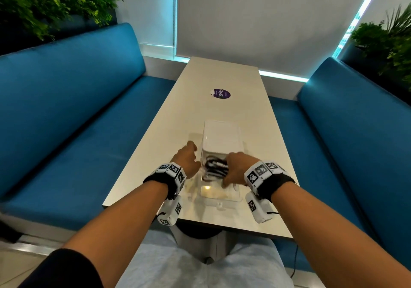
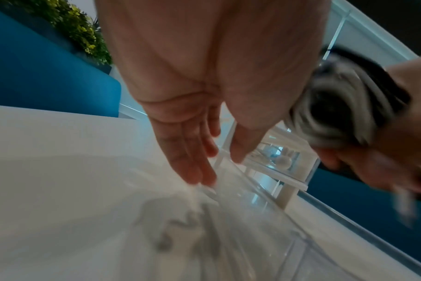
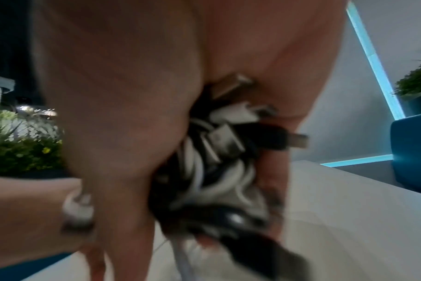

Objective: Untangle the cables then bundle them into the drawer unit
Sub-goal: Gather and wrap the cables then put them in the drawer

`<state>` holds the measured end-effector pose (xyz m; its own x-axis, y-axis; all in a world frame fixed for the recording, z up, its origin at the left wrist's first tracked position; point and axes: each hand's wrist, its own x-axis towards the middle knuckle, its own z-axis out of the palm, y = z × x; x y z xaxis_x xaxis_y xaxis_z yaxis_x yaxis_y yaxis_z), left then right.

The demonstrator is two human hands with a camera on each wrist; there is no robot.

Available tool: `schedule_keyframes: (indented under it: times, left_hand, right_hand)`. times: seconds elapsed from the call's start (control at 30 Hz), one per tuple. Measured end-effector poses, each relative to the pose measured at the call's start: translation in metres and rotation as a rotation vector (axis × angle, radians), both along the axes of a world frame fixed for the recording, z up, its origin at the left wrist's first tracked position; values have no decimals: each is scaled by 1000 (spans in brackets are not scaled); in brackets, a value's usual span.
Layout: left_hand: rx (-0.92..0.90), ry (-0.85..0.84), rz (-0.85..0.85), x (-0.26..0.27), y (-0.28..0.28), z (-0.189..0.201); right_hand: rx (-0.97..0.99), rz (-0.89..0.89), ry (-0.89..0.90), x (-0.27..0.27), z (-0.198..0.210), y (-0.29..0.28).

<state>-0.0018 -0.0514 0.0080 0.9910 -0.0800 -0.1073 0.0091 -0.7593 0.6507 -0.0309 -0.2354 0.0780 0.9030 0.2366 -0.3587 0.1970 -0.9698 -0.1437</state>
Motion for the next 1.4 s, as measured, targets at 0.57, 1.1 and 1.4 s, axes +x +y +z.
schedule_keyframes:
  times: [0.57,1.1,1.4]
  left_hand:
    - [11,181,-105,-5,-7,-8]
    - [10,96,-225,-5,-24,5]
    - [84,87,-229,-3,-27,2]
  right_hand:
    - [-149,-60,-213,-22,-37,13]
    - [100,-297,-106,-3,-51,19]
    - [266,-302,112,-3,-57,15]
